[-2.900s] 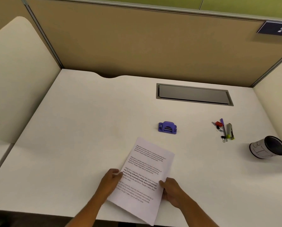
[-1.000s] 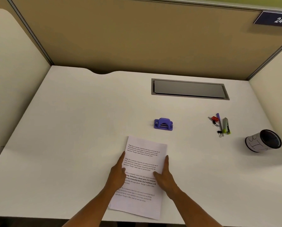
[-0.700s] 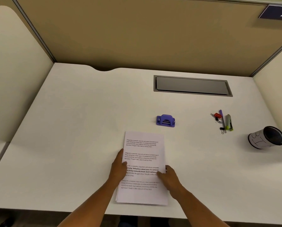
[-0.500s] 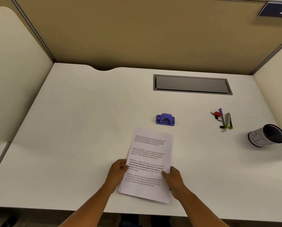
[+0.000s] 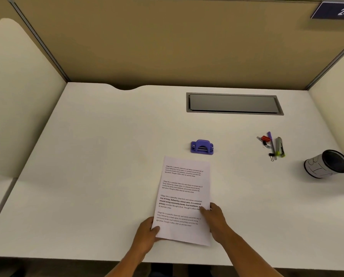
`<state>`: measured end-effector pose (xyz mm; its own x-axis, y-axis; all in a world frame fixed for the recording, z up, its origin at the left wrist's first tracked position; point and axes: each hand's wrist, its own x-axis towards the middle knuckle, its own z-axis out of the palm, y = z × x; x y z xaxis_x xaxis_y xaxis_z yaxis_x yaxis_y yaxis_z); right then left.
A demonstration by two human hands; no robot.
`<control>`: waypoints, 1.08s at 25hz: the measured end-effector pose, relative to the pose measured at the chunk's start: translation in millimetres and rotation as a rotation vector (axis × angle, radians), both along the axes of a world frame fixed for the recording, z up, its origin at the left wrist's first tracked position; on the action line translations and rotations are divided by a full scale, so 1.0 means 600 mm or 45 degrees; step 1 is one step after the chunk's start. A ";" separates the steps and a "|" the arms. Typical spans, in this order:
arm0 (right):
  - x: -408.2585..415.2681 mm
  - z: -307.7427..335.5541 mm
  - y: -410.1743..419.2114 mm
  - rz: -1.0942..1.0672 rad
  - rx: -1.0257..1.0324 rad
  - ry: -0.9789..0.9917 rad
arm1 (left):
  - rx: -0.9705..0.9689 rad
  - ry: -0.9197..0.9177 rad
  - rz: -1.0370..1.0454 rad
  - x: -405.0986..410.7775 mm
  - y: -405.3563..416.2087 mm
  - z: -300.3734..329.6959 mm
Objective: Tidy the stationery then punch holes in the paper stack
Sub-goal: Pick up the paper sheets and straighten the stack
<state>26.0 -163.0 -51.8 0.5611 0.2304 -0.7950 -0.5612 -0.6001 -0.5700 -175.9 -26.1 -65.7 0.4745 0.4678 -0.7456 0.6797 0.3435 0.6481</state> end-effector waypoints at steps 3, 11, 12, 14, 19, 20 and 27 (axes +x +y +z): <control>-0.005 0.000 -0.011 0.031 -0.048 0.024 | 0.013 0.001 -0.013 -0.002 0.000 -0.003; -0.034 -0.008 -0.028 0.125 -0.116 -0.007 | 0.090 -0.002 -0.116 0.001 0.003 0.005; -0.036 -0.009 -0.027 0.129 -0.115 -0.010 | 0.115 -0.005 -0.142 0.002 0.003 0.005; -0.040 -0.013 -0.029 0.138 -0.101 -0.003 | 0.147 0.003 -0.181 0.005 0.001 0.002; -0.040 -0.015 -0.036 0.141 -0.036 0.059 | 0.212 0.033 -0.200 0.004 0.001 -0.004; -0.037 -0.014 -0.038 0.104 -0.013 0.097 | 0.220 0.036 -0.195 0.003 0.004 -0.004; -0.005 -0.010 -0.041 -0.070 0.126 0.266 | 0.151 -0.005 -0.229 0.007 0.038 0.013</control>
<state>22.8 -187.5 -57.5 0.4006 0.2866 -0.8703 -0.7034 -0.5124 -0.4925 -171.6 -3.5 -58.2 0.5613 0.4597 -0.6882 0.7205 0.1377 0.6797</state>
